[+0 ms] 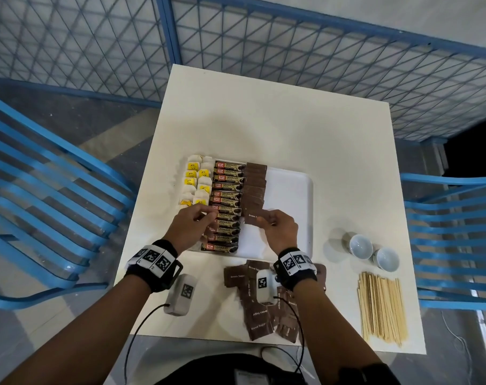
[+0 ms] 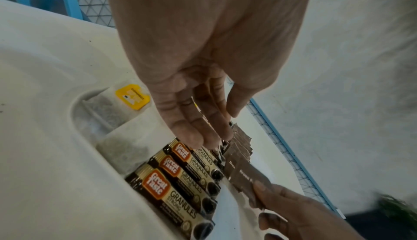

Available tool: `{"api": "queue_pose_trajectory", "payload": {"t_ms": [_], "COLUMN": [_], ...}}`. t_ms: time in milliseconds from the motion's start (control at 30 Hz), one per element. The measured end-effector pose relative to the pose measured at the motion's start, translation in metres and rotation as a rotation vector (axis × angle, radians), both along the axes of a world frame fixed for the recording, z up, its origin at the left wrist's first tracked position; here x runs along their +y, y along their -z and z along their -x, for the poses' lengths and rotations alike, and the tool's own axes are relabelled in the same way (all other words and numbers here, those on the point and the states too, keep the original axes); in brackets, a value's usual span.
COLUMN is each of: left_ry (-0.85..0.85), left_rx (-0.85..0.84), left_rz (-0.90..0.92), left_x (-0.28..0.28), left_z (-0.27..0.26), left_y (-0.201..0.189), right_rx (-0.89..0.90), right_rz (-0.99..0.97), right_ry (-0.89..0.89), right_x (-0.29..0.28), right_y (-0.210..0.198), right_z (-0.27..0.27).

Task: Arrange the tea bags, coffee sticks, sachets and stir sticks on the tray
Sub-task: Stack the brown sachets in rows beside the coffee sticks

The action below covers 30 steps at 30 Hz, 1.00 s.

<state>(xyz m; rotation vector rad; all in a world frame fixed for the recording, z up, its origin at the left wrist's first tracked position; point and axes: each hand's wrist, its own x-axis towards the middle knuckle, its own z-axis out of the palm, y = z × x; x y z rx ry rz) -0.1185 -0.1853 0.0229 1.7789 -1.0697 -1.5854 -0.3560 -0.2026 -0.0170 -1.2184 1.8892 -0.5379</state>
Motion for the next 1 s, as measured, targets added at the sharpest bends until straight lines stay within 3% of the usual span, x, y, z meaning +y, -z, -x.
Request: {"api": "queue_pose_trajectory", "payload": {"t_ms": [333, 1000], "left_ry": [0.037, 0.080], "left_rx": [-0.031, -0.068], "left_rz": [-0.003, 0.009], "left_x": [0.005, 0.005], "left_z": [-0.005, -0.011], "left_y": [0.002, 0.006], "right_rx": [0.062, 0.067], "right_rz": [0.006, -0.008], "right_ry": [0.002, 0.107], "right_x": [-0.001, -0.001], "right_y": [0.015, 0.008], "right_z": [-0.010, -0.018]}}
